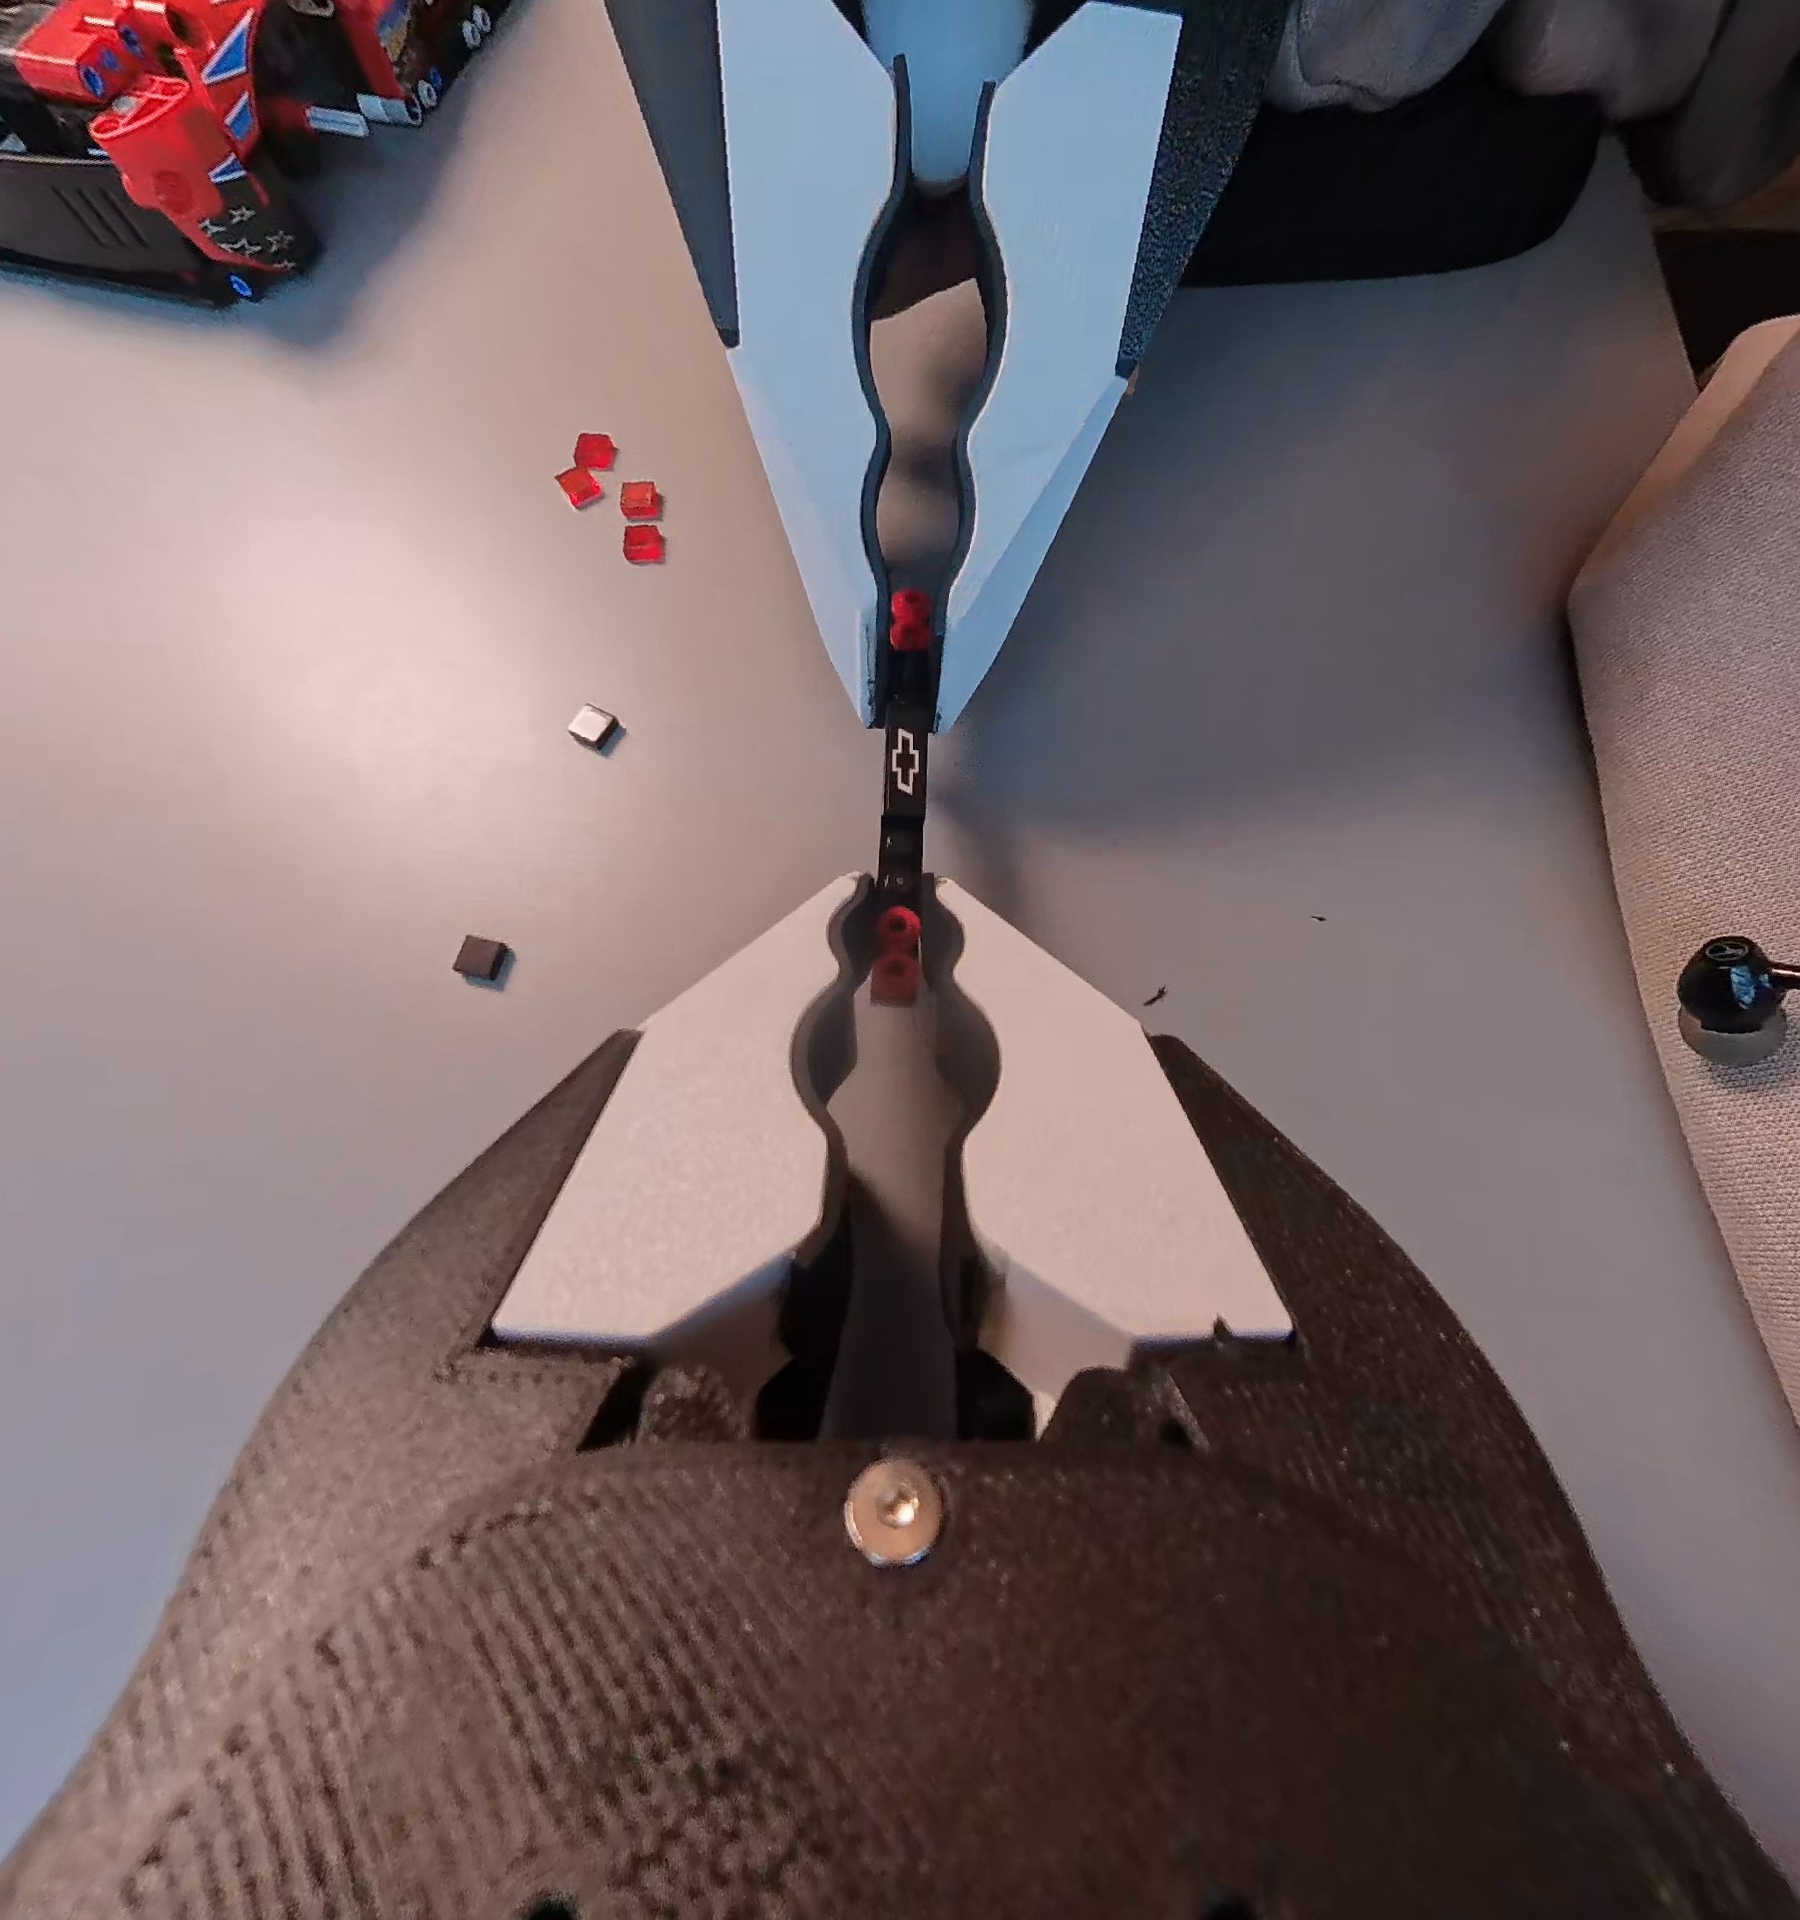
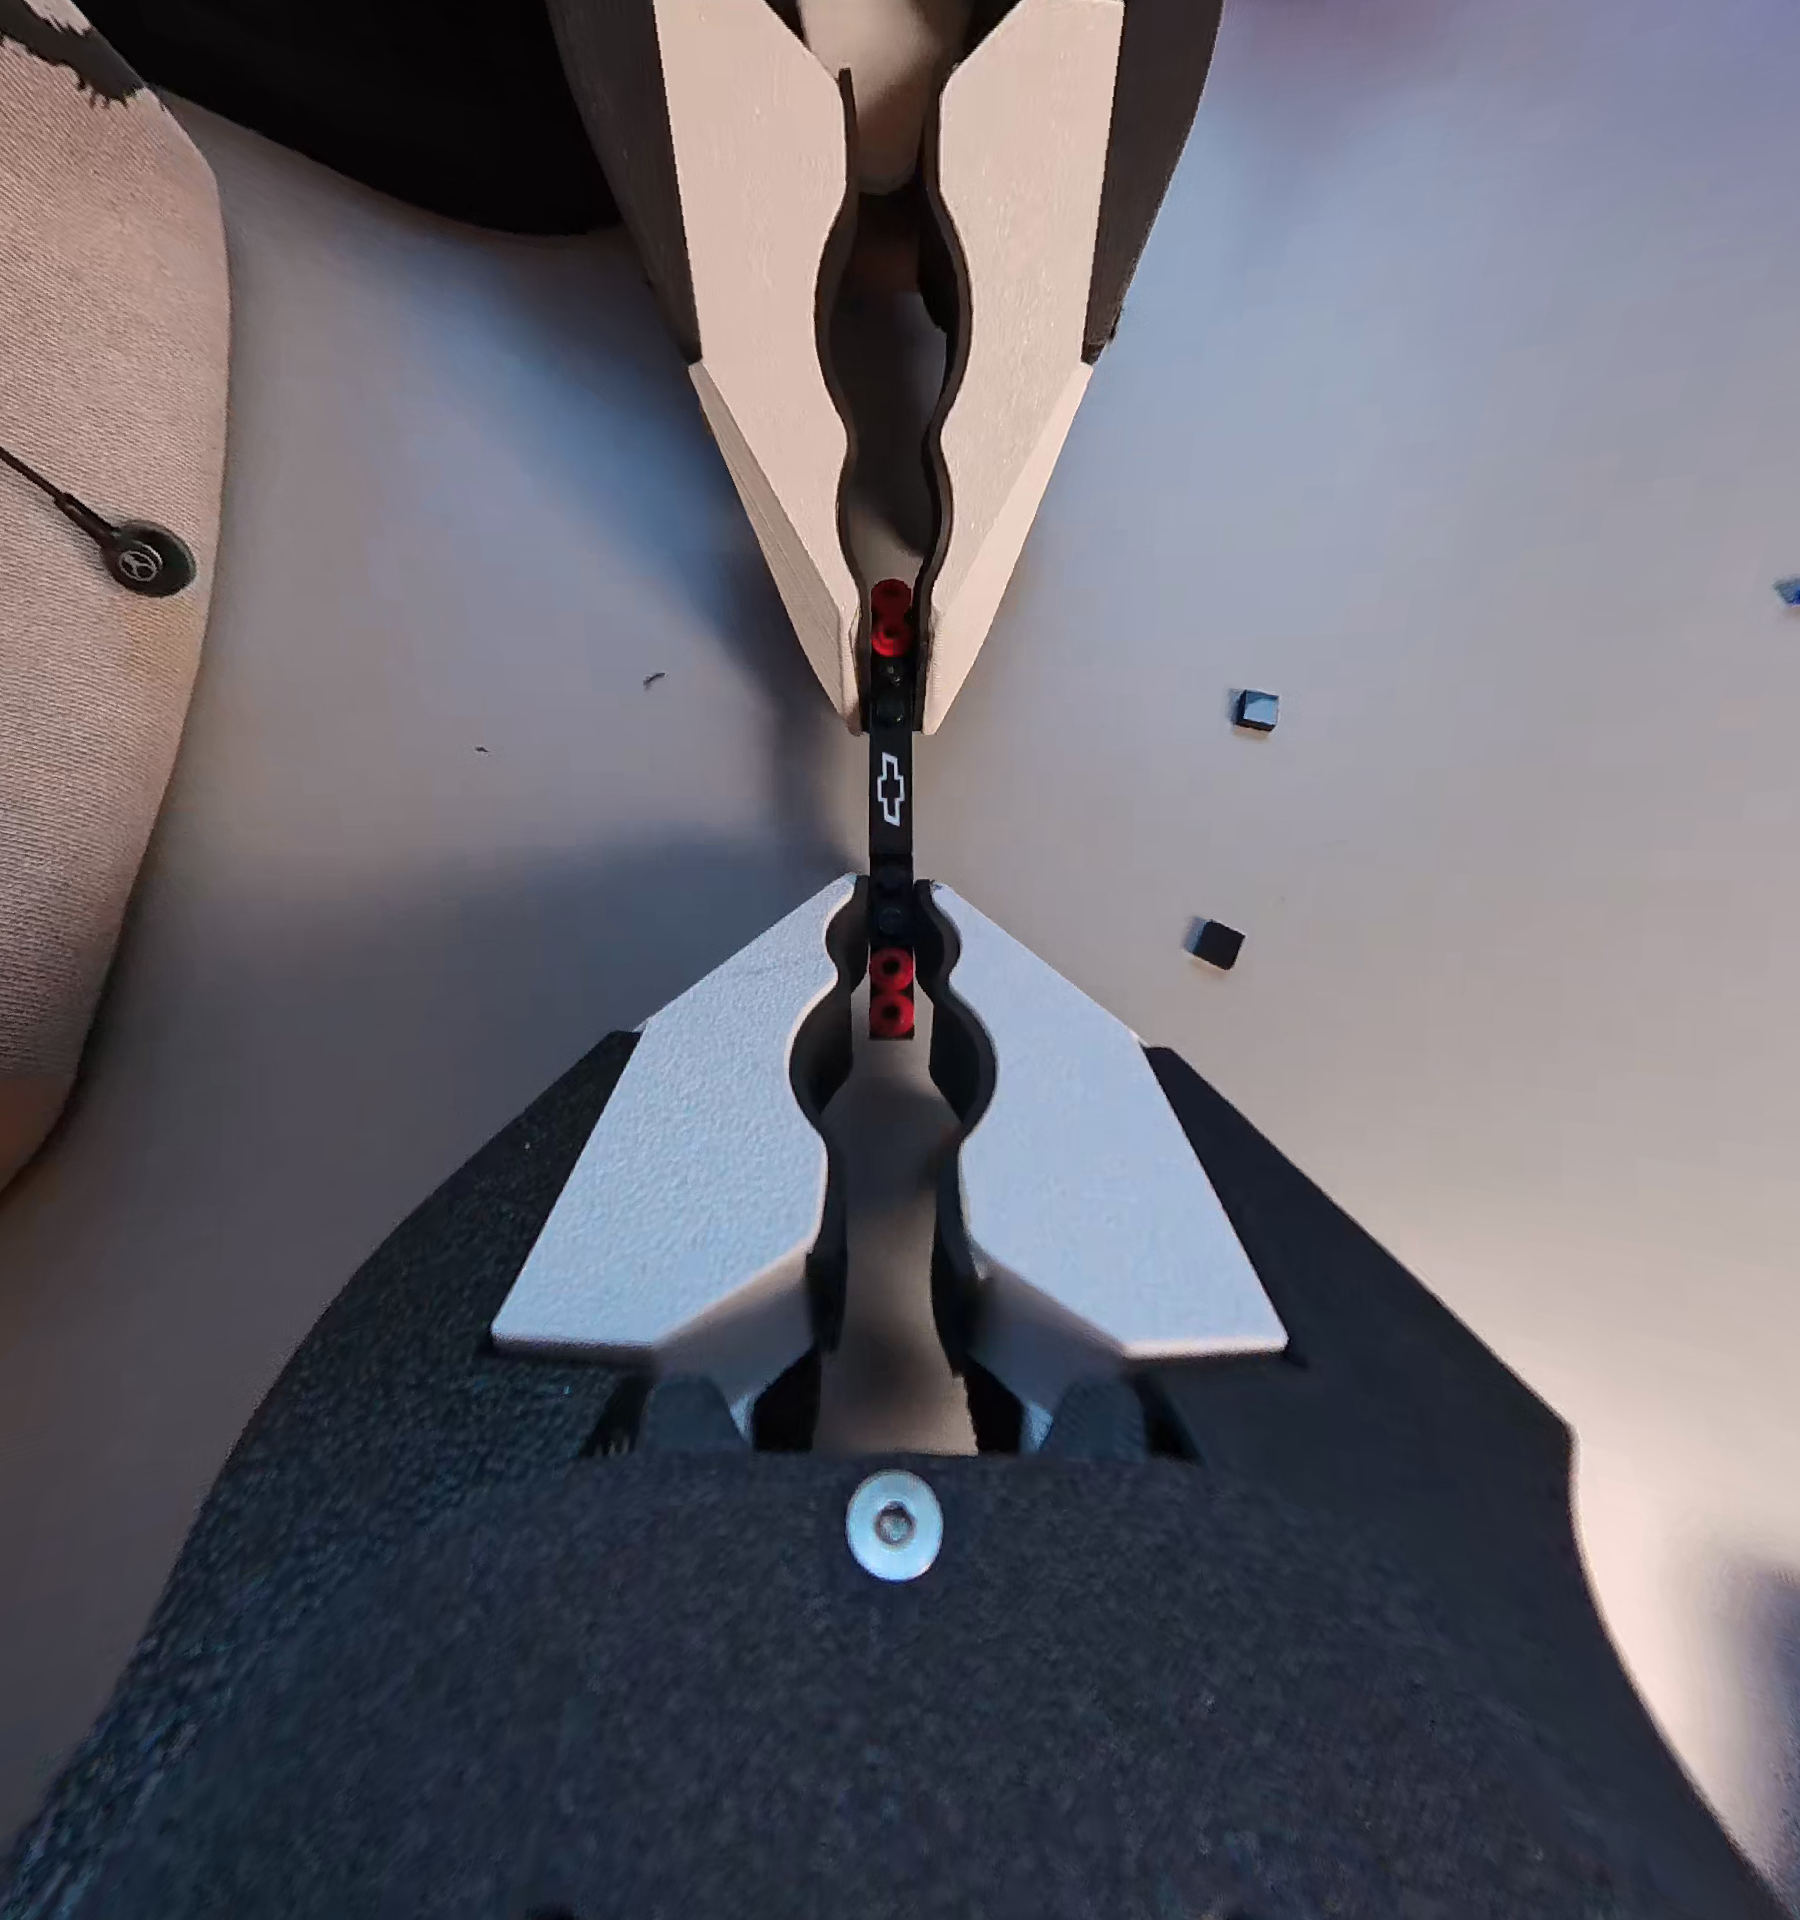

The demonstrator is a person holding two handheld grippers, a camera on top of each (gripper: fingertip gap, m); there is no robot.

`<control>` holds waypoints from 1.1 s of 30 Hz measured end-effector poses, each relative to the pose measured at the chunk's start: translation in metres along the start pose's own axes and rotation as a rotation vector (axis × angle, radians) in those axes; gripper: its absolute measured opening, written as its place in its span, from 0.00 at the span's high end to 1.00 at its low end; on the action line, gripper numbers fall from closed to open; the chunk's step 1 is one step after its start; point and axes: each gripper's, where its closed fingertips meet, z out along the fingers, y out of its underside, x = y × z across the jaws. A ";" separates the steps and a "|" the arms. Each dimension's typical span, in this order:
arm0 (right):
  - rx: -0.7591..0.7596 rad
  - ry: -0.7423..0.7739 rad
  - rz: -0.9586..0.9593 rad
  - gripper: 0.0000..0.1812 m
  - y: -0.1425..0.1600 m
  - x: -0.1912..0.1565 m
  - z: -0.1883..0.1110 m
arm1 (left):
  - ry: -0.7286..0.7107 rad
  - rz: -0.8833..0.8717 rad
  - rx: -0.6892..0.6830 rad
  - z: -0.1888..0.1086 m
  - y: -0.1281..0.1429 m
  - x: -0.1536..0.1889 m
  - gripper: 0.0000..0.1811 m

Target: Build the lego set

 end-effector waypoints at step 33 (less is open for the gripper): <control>-0.055 0.126 -0.005 0.93 0.014 0.024 -0.010 | -0.102 -0.016 -0.055 -0.003 0.010 -0.018 0.88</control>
